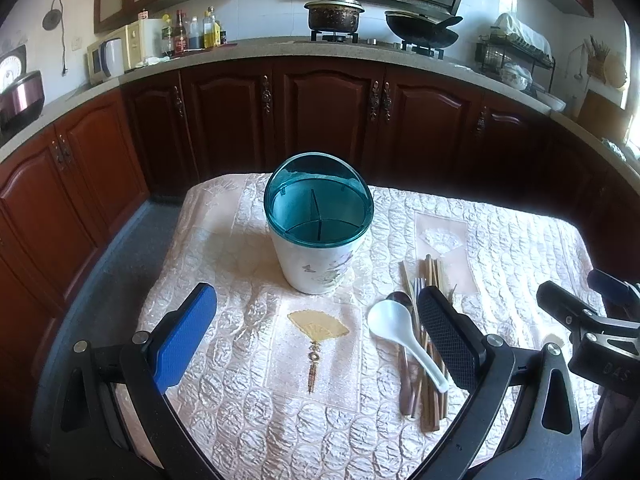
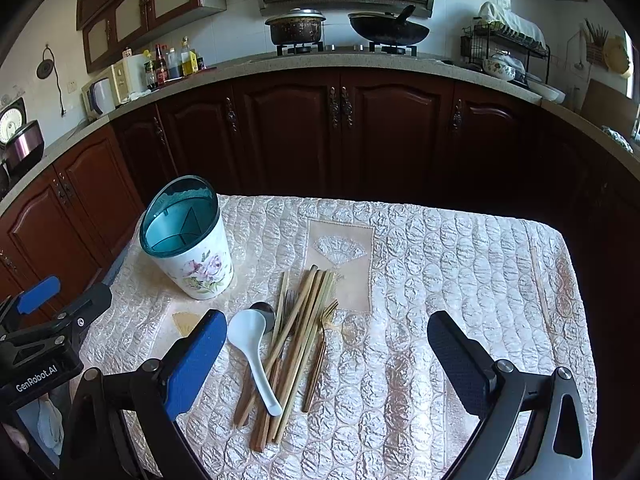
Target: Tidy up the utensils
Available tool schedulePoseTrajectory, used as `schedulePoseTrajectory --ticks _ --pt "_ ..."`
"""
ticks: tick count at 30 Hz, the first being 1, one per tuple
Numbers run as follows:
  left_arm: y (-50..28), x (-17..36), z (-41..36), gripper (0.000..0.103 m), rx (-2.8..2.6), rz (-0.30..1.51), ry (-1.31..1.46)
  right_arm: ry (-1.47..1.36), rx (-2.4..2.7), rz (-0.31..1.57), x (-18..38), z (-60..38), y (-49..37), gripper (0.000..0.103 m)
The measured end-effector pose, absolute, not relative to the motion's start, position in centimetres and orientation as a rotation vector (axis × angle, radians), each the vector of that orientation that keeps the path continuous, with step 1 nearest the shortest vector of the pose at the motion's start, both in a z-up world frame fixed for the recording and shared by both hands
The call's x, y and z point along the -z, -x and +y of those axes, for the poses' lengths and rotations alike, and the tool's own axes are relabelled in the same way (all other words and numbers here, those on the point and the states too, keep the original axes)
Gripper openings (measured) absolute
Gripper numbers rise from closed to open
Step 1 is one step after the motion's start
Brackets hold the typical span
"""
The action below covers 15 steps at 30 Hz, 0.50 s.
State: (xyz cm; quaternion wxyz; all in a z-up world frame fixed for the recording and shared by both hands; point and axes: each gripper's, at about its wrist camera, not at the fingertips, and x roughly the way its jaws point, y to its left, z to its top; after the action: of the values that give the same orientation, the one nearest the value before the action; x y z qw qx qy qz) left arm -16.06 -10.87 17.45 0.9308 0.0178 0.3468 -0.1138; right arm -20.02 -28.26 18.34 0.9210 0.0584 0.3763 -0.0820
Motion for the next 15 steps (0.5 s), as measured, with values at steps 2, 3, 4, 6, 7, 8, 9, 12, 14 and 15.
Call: schedulePoseTrajectory --ticks 2,3,4,6,7,8,9,12,14,15 --pt "16.11 -17.5 -10.94 0.101 0.234 0.71 -0.037 -0.118 0.17 0.769 -18.36 -28.33 20.03 0.101" --pt "16.08 -17.5 -10.93 0.101 0.234 0.71 -0.038 -0.118 0.17 0.771 -18.38 -28.38 20.0 0.101" --pt "16.06 -17.5 -10.9 0.101 0.234 0.71 -0.037 -0.12 0.169 0.777 -18.38 -28.41 19.94 0.101" --pt "16.09 -17.54 -10.93 0.101 0.235 0.71 -0.04 -0.119 0.17 0.782 -18.37 -28.44 19.92 0.101" --pt "16.09 -17.53 -10.93 0.101 0.235 0.709 -0.04 -0.12 0.169 0.782 -18.38 -28.47 19.93 0.101" --pt "16.09 -17.53 -10.93 0.101 0.234 0.709 -0.039 -0.122 0.169 0.783 -18.38 -28.44 19.91 0.101" --pt "16.09 -17.53 -10.92 0.101 0.235 0.711 -0.038 -0.123 0.167 0.785 -18.39 -28.45 19.9 0.101" --pt "16.07 -17.52 -10.93 0.101 0.237 0.715 -0.034 -0.133 0.161 0.781 -18.3 -28.42 19.8 0.101" --pt "16.06 -17.52 -10.95 0.101 0.238 0.716 -0.035 -0.133 0.16 0.782 -18.28 -28.45 19.79 0.101" --pt "16.06 -17.5 -10.97 0.101 0.238 0.717 -0.037 -0.132 0.16 0.783 -18.27 -28.42 19.75 0.101"
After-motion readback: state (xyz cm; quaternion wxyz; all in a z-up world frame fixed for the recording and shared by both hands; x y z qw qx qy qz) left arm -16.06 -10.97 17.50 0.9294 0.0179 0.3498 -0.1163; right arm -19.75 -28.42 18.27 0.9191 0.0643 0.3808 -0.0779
